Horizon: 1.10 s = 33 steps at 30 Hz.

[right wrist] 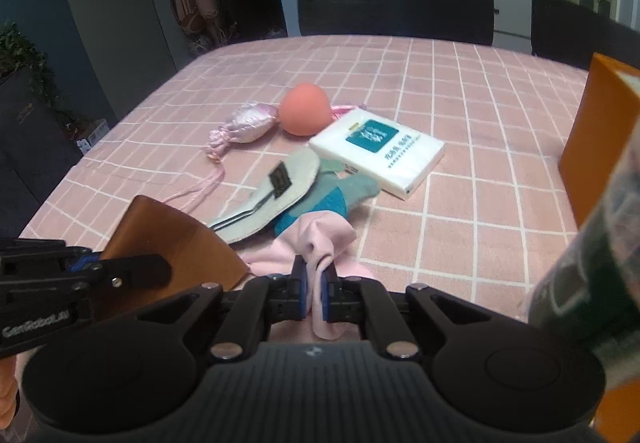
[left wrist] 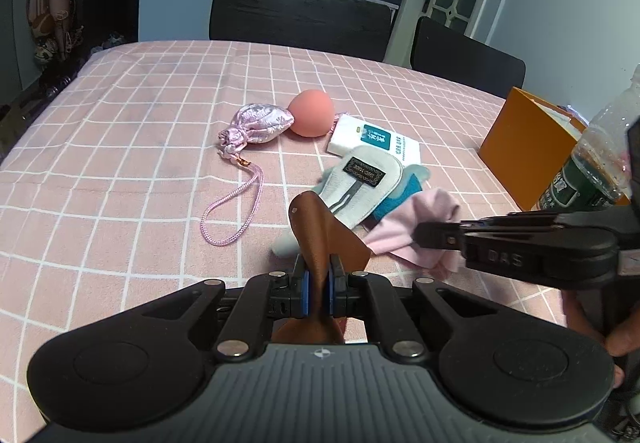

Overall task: Organize soft objects
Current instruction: 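Carry the pink cloth with the right gripper while the left gripper carries the brown leather into the box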

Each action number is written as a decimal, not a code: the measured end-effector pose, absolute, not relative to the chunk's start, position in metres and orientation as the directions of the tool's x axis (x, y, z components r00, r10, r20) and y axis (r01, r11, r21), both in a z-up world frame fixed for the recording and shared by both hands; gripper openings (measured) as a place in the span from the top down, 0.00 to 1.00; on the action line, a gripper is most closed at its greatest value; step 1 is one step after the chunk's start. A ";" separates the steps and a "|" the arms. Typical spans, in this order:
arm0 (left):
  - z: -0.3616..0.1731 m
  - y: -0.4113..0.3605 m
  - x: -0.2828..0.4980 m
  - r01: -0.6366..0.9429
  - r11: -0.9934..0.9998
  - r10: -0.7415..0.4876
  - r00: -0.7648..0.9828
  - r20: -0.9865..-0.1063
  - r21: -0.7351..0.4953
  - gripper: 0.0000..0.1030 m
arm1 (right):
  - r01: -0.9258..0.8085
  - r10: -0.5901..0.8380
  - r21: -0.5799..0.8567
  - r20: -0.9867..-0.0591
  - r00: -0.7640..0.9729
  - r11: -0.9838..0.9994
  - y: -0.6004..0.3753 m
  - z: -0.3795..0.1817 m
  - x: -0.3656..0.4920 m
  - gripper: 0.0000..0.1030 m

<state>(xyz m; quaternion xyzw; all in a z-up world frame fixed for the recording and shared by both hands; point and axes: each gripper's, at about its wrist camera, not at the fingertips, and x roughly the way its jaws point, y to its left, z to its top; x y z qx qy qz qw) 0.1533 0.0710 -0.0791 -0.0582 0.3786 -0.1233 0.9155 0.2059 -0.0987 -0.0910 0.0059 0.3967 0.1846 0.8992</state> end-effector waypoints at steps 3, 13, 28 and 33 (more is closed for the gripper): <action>-0.073 0.071 0.146 0.183 0.962 -0.273 0.693 -0.667 -0.204 0.91 | -0.346 0.334 0.124 -0.680 0.653 0.930 -0.098 -0.074 0.190 0.96; -0.031 0.068 0.108 0.204 0.961 -0.275 0.738 -0.617 -0.184 0.91 | -0.405 0.416 0.167 -0.618 0.668 0.899 -0.108 -0.023 0.141 0.96; 0.001 0.035 0.029 0.327 0.930 -0.364 0.767 -0.528 -0.167 0.91 | -0.355 0.357 0.127 -0.596 0.719 0.926 -0.153 -0.002 0.038 0.96; 0.006 0.015 0.012 0.400 0.901 -0.426 0.741 -0.520 -0.169 0.91 | -0.308 0.302 0.098 -0.605 0.737 0.946 -0.182 0.000 0.015 0.96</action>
